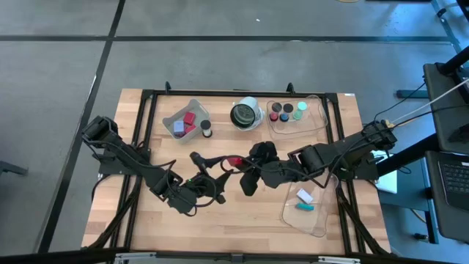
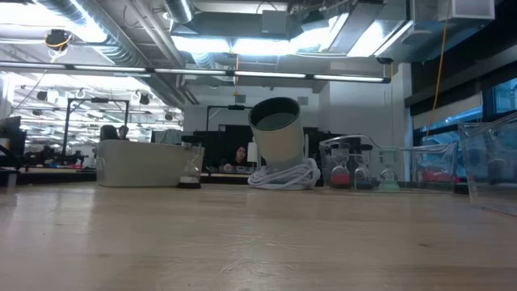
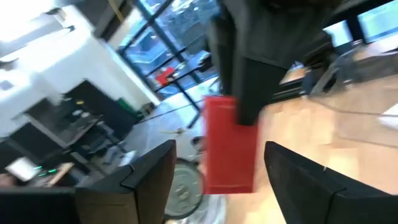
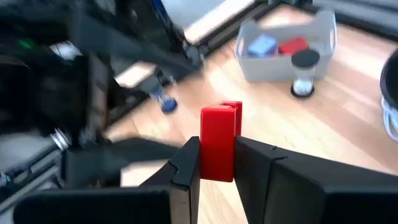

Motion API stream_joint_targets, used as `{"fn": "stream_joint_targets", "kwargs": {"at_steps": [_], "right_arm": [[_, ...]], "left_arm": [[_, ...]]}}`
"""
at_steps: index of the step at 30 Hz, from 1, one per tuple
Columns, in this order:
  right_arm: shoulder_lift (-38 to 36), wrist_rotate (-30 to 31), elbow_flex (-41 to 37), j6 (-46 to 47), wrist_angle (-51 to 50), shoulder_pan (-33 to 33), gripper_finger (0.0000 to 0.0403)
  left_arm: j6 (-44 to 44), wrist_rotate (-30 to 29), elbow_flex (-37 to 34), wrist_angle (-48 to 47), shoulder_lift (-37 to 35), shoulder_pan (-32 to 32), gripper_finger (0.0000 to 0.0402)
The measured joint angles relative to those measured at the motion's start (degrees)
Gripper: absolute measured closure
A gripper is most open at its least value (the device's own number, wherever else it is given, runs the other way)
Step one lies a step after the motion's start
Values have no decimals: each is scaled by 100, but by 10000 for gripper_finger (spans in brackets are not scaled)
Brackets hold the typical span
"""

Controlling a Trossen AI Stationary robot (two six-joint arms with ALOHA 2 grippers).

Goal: Pick & Place Office items
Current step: Put the red digital clock into the bottom transparent bin

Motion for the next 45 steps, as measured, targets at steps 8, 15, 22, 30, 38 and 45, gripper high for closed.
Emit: {"fn": "stream_joint_targets", "kwargs": {"at_steps": [8,15,22,30,38,45], "right_arm": [[0,-1062,0,969,-1624,27,332],[0,-1562,0,1948,-2962,503,332],[0,-2009,0,3208,-3868,1082,332],[0,-2243,-1,4524,-4825,1682,331],[-3,-2525,-656,5223,-5181,1830,331],[-2,-3258,-1634,5255,-5157,1824,331]], "left_arm": [[-169,-1617,1,-7,0,-207,135],[-1042,-1075,0,-325,0,-259,135],[-2352,1790,1,-1243,0,5,135],[-2998,3836,-1,-1620,0,294,135],[-3137,3798,-1,-1744,0,295,135],[-3405,3803,-1,-2019,-1,253,135]]}}
